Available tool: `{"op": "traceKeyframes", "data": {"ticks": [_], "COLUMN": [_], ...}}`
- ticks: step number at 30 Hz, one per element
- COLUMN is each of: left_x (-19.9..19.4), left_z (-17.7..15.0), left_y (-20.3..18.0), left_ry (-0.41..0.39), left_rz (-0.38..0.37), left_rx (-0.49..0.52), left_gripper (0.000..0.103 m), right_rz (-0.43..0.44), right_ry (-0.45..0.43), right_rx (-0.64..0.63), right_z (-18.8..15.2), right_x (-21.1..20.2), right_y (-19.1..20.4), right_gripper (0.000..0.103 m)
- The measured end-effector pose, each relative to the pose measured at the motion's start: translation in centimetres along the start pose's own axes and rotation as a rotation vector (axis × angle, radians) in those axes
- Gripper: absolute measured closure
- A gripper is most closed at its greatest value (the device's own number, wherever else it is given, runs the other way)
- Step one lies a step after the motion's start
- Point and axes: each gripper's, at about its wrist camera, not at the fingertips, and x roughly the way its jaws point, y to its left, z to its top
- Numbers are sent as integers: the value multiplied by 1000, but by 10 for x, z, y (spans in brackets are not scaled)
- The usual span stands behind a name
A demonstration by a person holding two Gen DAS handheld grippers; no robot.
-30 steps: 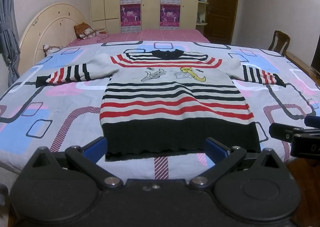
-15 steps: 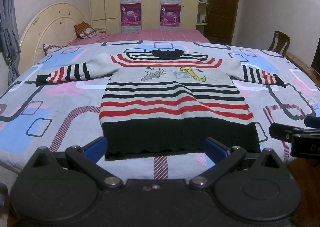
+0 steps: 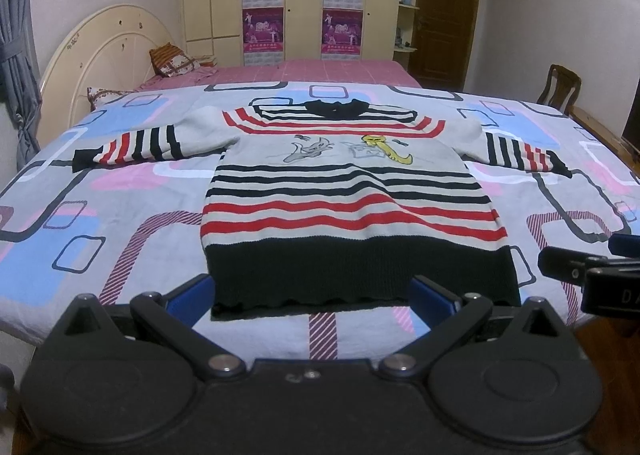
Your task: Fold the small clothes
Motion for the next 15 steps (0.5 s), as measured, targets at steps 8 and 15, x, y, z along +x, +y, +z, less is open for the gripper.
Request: {"op": "traceKeyframes", "data": {"ticks": [8, 15], "left_x": [0, 3], "left_z": [0, -2], "left_y": [0, 1], "left_ry": [1, 5], "left_rz": [1, -2], "left_rx": [-1, -2], "left_gripper": [0, 0], "right_rz": [-1, 1], "right_ry": [0, 1], "right_rx": [-1, 3], "right_z": [0, -1], "right_x": [0, 1], "right_y": [0, 0], "right_gripper": [0, 0]}}
